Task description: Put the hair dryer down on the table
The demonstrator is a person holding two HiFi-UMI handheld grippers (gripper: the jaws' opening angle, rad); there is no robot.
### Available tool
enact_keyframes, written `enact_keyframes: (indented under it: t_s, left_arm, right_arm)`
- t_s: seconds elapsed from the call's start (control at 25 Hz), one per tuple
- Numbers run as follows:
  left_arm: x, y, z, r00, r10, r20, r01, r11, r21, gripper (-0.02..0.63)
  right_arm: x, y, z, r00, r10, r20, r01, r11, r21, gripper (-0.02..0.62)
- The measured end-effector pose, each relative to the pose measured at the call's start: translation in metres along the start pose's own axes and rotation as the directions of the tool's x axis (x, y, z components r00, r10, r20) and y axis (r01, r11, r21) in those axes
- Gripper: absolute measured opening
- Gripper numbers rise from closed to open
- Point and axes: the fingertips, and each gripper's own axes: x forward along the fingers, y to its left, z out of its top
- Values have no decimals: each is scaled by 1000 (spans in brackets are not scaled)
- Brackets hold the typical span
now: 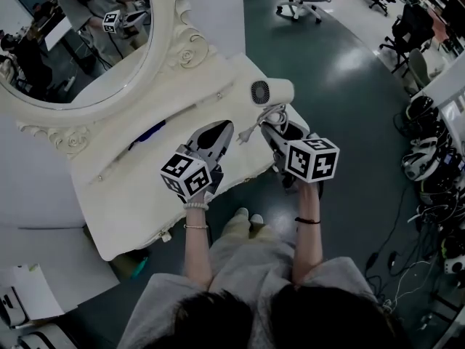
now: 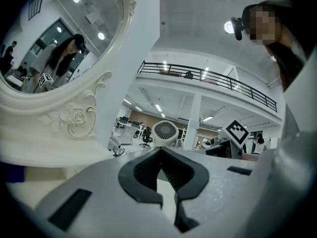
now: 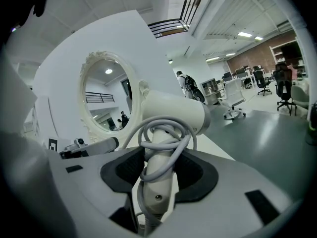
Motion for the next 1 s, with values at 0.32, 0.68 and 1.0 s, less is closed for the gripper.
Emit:
enact_keyframes:
  t_s: [0.32, 0.68, 1.0]
  left_arm:
    - [-1, 22, -21, 999, 28, -35, -30, 997, -68, 5]
    - [-2, 47, -45, 994, 71, -79, -80, 990, -119, 5]
    - [6, 59, -66, 989, 77, -127, -97, 983, -154, 5]
  right_arm:
    - [28, -17, -21, 996, -25, -91, 25, 1000, 1, 183]
    - [57, -29, -49, 983, -23, -181, 29, 999, 29, 183]
    - [77, -48, -66, 964, -55, -259, 59, 998, 11, 184]
